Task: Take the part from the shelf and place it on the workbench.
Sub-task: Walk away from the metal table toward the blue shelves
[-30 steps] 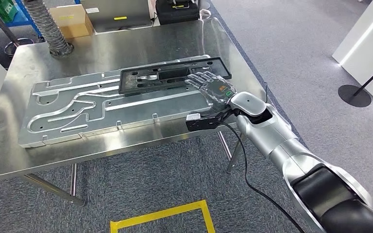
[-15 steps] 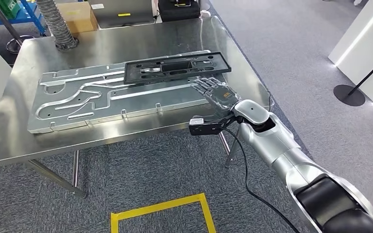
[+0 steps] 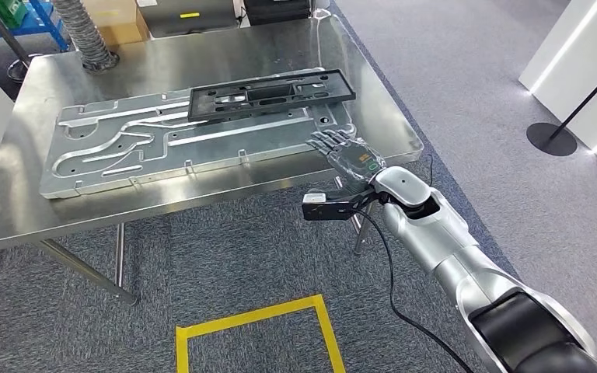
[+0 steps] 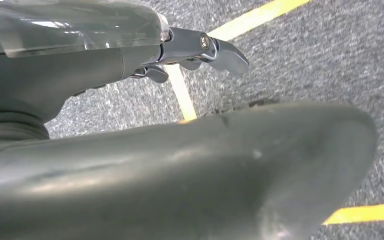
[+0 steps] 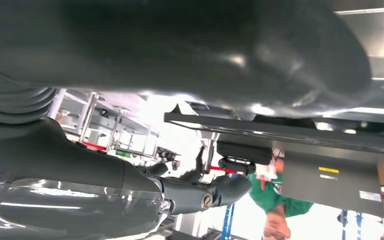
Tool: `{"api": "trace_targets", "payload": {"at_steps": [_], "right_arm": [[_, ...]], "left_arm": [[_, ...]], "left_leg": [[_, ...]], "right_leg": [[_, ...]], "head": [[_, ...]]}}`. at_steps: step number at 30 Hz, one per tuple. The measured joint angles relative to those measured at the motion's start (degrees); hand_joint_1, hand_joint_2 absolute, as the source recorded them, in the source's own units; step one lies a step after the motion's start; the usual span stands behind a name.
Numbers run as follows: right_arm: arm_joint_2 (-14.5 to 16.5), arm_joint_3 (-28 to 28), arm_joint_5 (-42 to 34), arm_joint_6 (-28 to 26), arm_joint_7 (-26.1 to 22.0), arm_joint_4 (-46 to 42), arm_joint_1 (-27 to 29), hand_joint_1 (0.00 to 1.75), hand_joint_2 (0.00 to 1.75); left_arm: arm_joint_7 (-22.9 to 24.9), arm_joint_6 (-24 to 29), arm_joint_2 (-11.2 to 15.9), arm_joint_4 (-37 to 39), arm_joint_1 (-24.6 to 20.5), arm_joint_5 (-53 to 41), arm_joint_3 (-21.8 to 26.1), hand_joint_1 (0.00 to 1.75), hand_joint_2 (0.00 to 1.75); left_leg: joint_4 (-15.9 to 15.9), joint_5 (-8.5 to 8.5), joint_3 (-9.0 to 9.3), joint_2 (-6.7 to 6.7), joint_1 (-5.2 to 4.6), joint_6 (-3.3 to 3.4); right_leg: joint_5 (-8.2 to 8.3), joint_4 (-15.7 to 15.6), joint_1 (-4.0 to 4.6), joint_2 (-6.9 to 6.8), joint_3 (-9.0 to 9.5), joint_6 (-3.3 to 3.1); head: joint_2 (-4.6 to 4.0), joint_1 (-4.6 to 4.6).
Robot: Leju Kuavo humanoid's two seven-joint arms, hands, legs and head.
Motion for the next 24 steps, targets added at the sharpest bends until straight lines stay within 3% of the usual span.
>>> {"api": "trace_targets", "payload": {"at_steps": [3, 4, 5, 6, 7, 9, 11, 13, 15, 17, 19, 20, 21, 22, 24], "right_arm": [[-0.18, -0.02, 0.34, 0.05, -0.08, -0.1, -0.03, 0.0, 0.0], [-0.22, -0.02, 0.53, 0.07, -0.14, -0.08, -0.02, 0.0, 0.0], [-0.24, -0.02, 0.73, 0.1, -0.22, -0.05, -0.02, 0.0, 0.0], [-0.24, -0.02, 0.89, 0.11, -0.32, -0.02, -0.04, 0.0, 0.0], [-0.24, -0.02, 1.05, 0.1, -0.41, 0.03, -0.1, 0.0, 0.0], [-0.25, -0.01, 1.41, 0.03, -0.57, 0.16, -0.4, 0.0, 0.0], [-0.26, 0.02, 1.83, -0.06, -0.7, 0.4, -0.85, 0.0, 0.0], [-0.26, 0.09, 2.4, -0.23, -0.82, 0.75, -1.19, 0.0, 0.0], [-0.24, 0.31, 3.27, -0.56, -0.89, 1.4, -1.76, 0.0, 0.0], [-0.01, 0.63, 4.01, -1.01, -0.92, 2.44, -2.75, 0.0, 0.0], [0.38, 1.03, 4.34, -1.49, -0.98, 3.61, -3.45, 0.0, 0.0], [0.54, 1.24, 4.38, -1.75, -1.05, 4.21, -3.56, 0.0, 0.0], [0.7, 1.42, 4.41, -2.05, -1.18, 4.77, -3.62, 0.0, 0.0], [0.8, 1.54, 4.4, -2.35, -1.34, 5.27, -3.7, 0.0, 0.0], [0.9, 1.6, 4.26, -2.9, -1.69, 6.07, -4.16, 0.0, 0.0]], "left_arm": [[0.0, 0.04, 0.08, 0.0, 0.09, 0.19, 0.01, 0.0, 0.0], [-0.01, 0.07, 0.09, 0.0, 0.11, 0.32, 0.02, 0.0, 0.0], [-0.02, 0.09, 0.1, 0.0, 0.12, 0.45, 0.02, 0.0, 0.0], [-0.04, 0.11, 0.12, 0.0, 0.12, 0.59, 0.02, 0.0, 0.0], [-0.09, 0.14, 0.15, 0.0, 0.13, 0.72, 0.02, 0.0, 0.0], [-0.26, 0.16, 0.3, 0.0, 0.1, 0.98, 0.02, 0.0, 0.0], [-0.42, 0.19, 0.43, 0.0, 0.05, 1.23, 0.02, 0.0, 0.0], [-0.46, 0.22, 0.5, 0.0, 0.11, 1.48, 0.04, 0.0, 0.0], [-0.48, 0.25, 0.54, 0.0, 0.15, 1.84, 0.13, 0.0, 0.0], [-0.52, 0.29, 0.57, 0.0, 0.07, 2.16, 0.24, 0.0, 0.0], [-0.58, 0.34, 0.61, 0.0, 0.09, 2.33, 0.3, 0.0, 0.0], [-0.63, 0.38, 0.61, 0.0, 0.14, 2.38, 0.31, 0.0, 0.0], [-0.72, 0.44, 0.61, 0.0, 0.18, 2.4, 0.33, 0.0, 0.0], [-0.81, 0.52, 0.61, 0.0, 0.21, 2.42, 0.34, 0.0, 0.0], [-0.93, 0.74, 0.6, 0.0, 0.21, 2.51, 0.4, 0.0, 0.0]], "left_leg": [[9.6, -6.78, -3.07, -0.87, 0.22, -0.24], [13.16, -8.6, -3.98, -1.0, 0.26, -0.27], [15.13, -9.33, -4.13, -1.06, 0.27, -0.23], [15.09, -9.03, -3.32, -1.09, 0.26, -0.11], [12.62, -7.77, -1.35, -1.1, 0.24, 0.13], [4.39, -5.29, 4.04, -0.62, -0.03, 0.91], [-0.94, -4.62, 7.04, -0.12, -0.47, 1.37], [-1.81, -4.44, 6.89, -0.3, -0.66, 1.58], [-2.23, -3.51, 6.28, -0.42, -0.36, 2.2], [-2.51, -2.38, 5.27, -0.35, -0.09, 2.86], [-2.46, -1.49, 3.97, -0.38, -0.09, 3.1], [-2.4, -1.09, 3.38, -0.41, -0.09, 3.04], [-2.32, -0.73, 2.84, -0.44, -0.07, 2.95], [-2.19, -0.44, 2.37, -0.48, -0.04, 2.81], [-1.79, -0.07, 1.58, -0.56, 0.0, 2.44]], "right_leg": [[1.22, -0.09, 0.06, -0.08, -1.27, -0.91], [1.61, -0.03, 0.17, -0.07, -1.84, -1.01], [1.97, 0.06, 0.29, -0.06, -2.39, -1.05], [2.28, 0.17, 0.39, -0.05, -2.87, -1.04], [2.54, 0.3, 0.5, -0.06, -3.25, -0.99], [2.96, 0.58, 0.72, -0.19, -3.82, -0.76], [3.48, 0.77, 0.8, -0.5, -4.3, -0.24], [4.18, 0.7, 0.85, -0.84, -4.58, 0.43], [3.66, 1.19, 0.79, -1.01, -5.02, 1.08], [-0.22, 5.4, 0.56, -1.09, -6.89, 1.74], [-4.97, 13.05, 0.41, -1.17, -9.68, 2.37], [-5.97, 15.92, 0.31, -1.17, -10.44, 2.61], [-5.82, 16.96, 0.2, -1.17, -10.29, 2.78], [-4.72, 15.74, 0.07, -1.17, -9.02, 2.89], [-2.15, 7.99, -0.15, -0.93, -3.88, 2.91]], "head": [[0.0, 0.0], [0.0, 0.0], [0.0, 0.0], [0.0, 0.0], [0.0, 0.0], [0.0, 0.0], [0.0, -0.01], [0.0, -0.01], [0.0, 0.01], [0.0, 0.01], [0.0, 0.0], [0.0, 0.0], [0.0, 0.0], [0.0, 0.0], [0.0, 0.0]]}}
